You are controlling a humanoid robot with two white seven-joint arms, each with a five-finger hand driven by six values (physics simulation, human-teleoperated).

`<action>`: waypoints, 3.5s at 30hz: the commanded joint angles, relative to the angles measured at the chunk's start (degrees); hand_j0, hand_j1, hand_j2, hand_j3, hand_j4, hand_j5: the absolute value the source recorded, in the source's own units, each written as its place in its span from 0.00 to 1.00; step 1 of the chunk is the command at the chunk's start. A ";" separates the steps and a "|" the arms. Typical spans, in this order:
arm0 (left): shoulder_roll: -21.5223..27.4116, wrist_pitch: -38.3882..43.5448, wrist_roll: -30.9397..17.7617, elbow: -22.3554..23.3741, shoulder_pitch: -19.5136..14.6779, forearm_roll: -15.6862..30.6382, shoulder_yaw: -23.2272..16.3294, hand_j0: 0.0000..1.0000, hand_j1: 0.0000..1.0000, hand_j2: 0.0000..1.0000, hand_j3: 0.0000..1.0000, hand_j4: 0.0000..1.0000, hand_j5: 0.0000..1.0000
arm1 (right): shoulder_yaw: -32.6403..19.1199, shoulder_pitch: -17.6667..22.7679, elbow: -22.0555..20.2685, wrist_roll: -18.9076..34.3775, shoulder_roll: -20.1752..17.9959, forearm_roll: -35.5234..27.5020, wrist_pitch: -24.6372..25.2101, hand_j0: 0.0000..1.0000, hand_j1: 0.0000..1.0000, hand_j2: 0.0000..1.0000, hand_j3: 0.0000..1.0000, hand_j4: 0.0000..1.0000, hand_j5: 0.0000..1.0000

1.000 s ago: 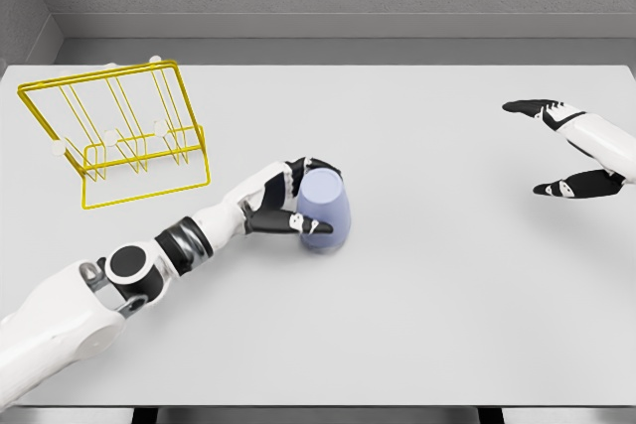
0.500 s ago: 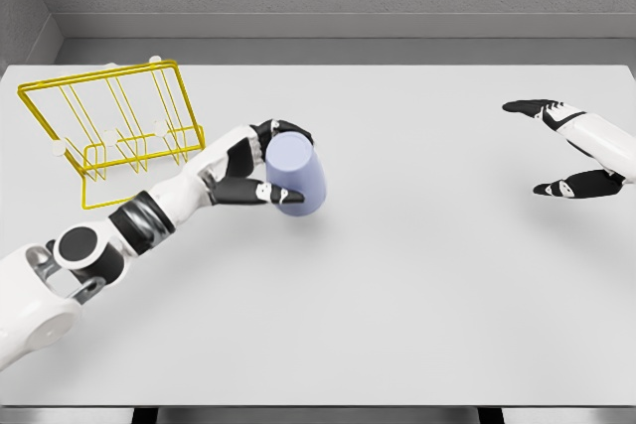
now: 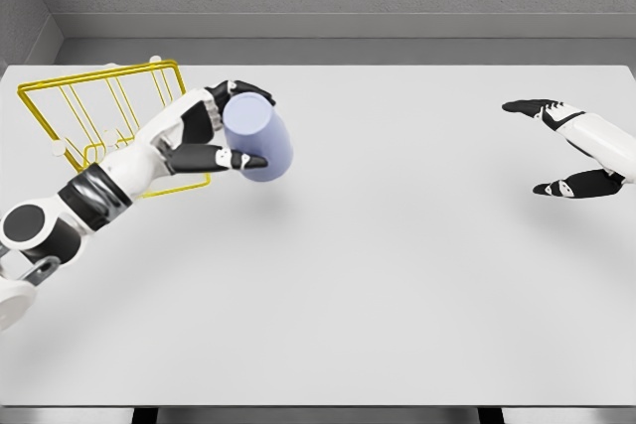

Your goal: Place the cup on the cup holder with both arms

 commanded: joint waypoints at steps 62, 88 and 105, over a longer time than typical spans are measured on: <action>8.68 -0.09 0.10 4.13 0.70 4.02 6.80 0.58 0.58 0.58 0.58 0.58 0.58 | -7.30 3.25 -1.49 -0.02 0.38 -0.45 0.14 1.00 1.00 1.00 1.00 1.00 1.00; 8.59 -0.09 0.01 5.80 2.11 4.02 6.80 0.59 0.59 0.59 0.59 0.59 0.59 | -7.39 3.25 -0.17 -0.02 0.38 -0.36 0.14 1.00 1.00 1.00 1.00 1.00 1.00; 8.59 0.00 0.10 6.85 1.85 3.84 6.80 0.87 0.87 0.87 0.87 0.87 0.87 | -7.39 3.25 -0.17 -0.02 0.38 -0.36 0.14 1.00 1.00 1.00 1.00 1.00 1.00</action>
